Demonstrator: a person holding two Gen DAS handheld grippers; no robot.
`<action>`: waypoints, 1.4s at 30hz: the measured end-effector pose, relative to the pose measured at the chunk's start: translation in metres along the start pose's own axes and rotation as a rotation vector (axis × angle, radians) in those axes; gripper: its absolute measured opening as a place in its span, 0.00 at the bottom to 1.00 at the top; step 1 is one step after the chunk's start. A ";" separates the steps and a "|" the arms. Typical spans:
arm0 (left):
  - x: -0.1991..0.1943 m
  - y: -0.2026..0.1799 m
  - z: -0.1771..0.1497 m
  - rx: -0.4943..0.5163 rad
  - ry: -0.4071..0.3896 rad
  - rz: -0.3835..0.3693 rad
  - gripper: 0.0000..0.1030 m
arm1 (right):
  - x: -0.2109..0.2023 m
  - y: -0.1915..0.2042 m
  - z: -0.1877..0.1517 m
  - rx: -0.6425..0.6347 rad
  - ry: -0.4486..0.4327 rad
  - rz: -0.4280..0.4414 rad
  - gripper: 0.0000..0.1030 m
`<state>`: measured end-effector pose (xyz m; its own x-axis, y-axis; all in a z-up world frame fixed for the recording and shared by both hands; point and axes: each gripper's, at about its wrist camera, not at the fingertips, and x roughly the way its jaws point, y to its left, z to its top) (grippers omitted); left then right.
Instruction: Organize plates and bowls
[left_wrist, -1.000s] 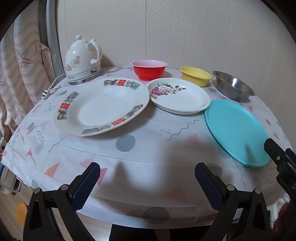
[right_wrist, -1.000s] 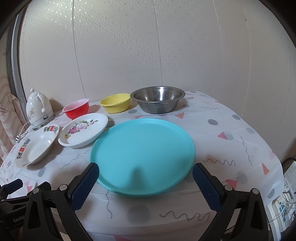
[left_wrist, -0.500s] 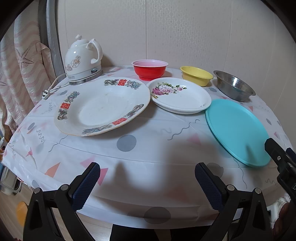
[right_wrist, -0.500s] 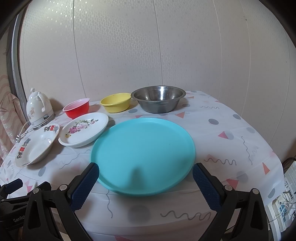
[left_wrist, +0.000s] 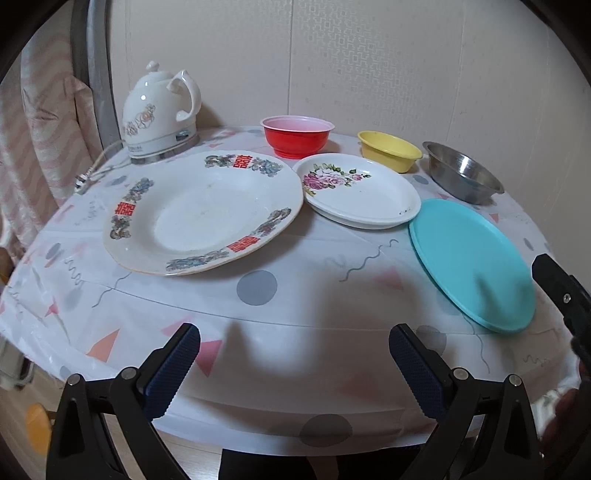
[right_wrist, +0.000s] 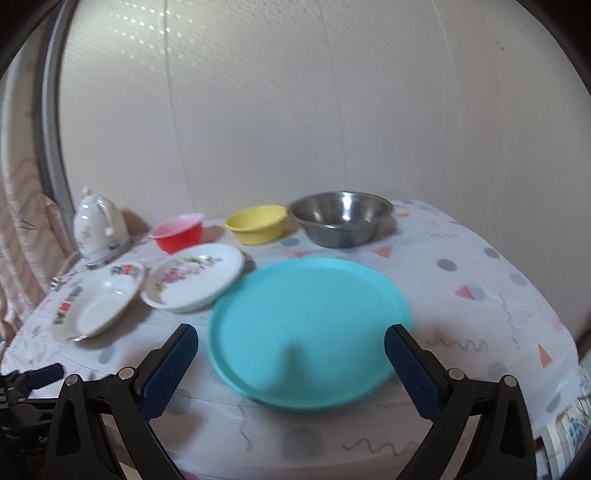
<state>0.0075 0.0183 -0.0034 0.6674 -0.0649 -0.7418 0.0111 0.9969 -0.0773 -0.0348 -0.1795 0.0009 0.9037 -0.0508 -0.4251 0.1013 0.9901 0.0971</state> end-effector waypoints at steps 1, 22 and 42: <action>0.000 0.006 0.002 -0.016 -0.001 -0.023 1.00 | 0.000 0.002 0.002 -0.005 -0.009 0.022 1.00; 0.010 0.177 0.062 -0.380 -0.060 -0.106 1.00 | 0.063 0.072 0.015 0.080 0.243 0.479 0.85; 0.072 0.212 0.094 -0.356 0.011 -0.132 0.86 | 0.150 0.143 0.000 0.193 0.506 0.619 0.55</action>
<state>0.1275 0.2289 -0.0104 0.6696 -0.1945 -0.7168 -0.1638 0.9027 -0.3980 0.1156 -0.0460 -0.0493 0.5271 0.6077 -0.5940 -0.2421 0.7774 0.5805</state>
